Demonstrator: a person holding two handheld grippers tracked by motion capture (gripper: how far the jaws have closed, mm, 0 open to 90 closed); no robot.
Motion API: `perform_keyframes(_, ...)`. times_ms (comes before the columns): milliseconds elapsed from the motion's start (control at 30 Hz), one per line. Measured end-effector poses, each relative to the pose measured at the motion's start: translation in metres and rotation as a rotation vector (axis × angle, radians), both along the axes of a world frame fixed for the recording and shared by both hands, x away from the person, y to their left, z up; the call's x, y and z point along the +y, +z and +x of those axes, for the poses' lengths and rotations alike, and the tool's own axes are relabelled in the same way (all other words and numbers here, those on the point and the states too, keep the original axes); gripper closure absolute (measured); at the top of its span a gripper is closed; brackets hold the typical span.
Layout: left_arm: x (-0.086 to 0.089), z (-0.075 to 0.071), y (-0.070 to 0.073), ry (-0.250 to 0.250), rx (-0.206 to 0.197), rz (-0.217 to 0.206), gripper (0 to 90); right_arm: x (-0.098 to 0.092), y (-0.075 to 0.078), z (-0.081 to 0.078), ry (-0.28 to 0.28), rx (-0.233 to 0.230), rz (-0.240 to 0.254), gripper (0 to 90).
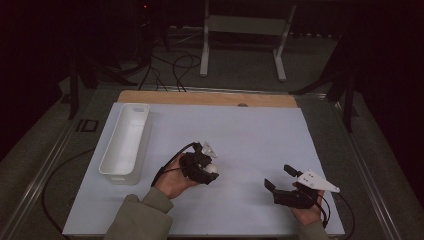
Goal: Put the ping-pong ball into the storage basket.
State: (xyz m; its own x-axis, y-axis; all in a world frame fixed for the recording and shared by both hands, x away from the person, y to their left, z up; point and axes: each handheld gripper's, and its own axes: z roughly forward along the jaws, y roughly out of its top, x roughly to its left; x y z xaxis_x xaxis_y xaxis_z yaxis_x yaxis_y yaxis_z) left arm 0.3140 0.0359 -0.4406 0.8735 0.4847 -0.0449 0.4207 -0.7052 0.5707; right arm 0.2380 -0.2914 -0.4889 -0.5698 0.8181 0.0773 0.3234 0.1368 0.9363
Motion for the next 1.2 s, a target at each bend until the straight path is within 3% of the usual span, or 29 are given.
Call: perform_keyframes(1200,0.011,-0.001,0.008,0.020,-0.012,-0.008,51.2,0.000,0.000,0.000,-0.004,-0.001,0.001,8.0)
